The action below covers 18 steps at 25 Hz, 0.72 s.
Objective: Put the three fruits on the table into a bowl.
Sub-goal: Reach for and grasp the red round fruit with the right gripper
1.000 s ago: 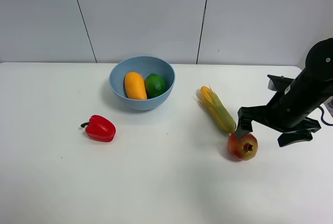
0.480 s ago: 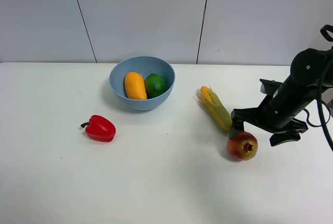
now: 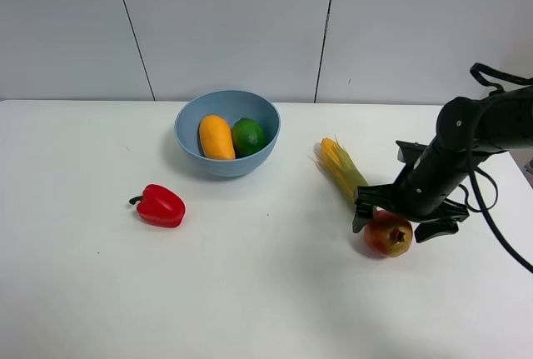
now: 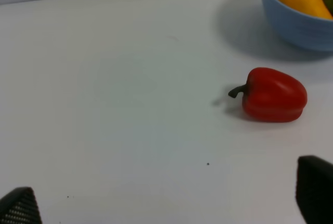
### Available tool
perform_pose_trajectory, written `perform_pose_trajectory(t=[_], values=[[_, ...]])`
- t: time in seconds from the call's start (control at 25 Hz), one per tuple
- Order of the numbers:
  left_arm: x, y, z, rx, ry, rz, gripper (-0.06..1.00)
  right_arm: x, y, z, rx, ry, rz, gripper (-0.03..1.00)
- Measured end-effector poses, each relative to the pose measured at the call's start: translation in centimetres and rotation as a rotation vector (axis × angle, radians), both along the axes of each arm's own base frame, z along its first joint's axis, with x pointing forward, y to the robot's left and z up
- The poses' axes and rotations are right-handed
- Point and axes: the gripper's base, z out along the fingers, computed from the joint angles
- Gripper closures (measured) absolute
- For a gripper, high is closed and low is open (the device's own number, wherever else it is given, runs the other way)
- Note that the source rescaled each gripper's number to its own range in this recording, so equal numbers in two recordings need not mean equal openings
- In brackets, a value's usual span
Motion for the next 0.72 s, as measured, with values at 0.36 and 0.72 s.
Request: perform_pose_trajectory(t=[0.36,0.72], values=[[0.0,0.0,0.0,0.000,0.000,0.000,-0.04,0.4,0.1,-2.4,-0.015,0.043,-0.011,-0.03],[0.0,0.0,0.0,0.000,0.000,0.000,-0.04,0.4,0.1,-2.7,-0.019,0.052,-0.006,0.96]])
